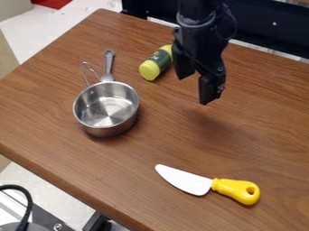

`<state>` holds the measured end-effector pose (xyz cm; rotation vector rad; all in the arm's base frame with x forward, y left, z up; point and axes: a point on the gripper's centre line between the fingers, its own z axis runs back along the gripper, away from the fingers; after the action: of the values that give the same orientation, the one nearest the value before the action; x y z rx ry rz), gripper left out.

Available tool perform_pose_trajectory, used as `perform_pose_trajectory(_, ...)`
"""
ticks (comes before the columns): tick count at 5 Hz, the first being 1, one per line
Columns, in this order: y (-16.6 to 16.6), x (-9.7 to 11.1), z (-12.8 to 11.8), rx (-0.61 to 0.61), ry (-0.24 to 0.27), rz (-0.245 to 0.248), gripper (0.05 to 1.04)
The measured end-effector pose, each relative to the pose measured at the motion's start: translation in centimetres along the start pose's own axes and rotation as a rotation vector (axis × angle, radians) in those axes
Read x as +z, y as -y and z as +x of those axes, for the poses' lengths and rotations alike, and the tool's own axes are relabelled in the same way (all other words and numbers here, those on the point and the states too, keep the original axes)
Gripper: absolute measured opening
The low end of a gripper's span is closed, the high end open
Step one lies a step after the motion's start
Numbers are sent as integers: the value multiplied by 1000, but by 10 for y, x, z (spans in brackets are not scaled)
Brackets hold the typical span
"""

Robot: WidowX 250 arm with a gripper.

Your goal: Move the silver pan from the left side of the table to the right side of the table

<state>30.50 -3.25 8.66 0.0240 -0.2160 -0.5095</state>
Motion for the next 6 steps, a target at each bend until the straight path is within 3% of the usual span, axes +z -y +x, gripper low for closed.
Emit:
perform_pose_trajectory(1, 1, -7, -4, 22, -27, -8, 1000)
perform_pose_trajectory(3, -15, -9, -18, 356, -77, 73, 999)
perform_pose_trajectory(4, -23, -11, -29, 441, -86, 119, 999)
perform_pose_trajectory(5, -33, -13, -42, 521, -69, 133, 999)
perform_pose_trajectory(6, -43, -16, -57, 698, -84, 140, 1000)
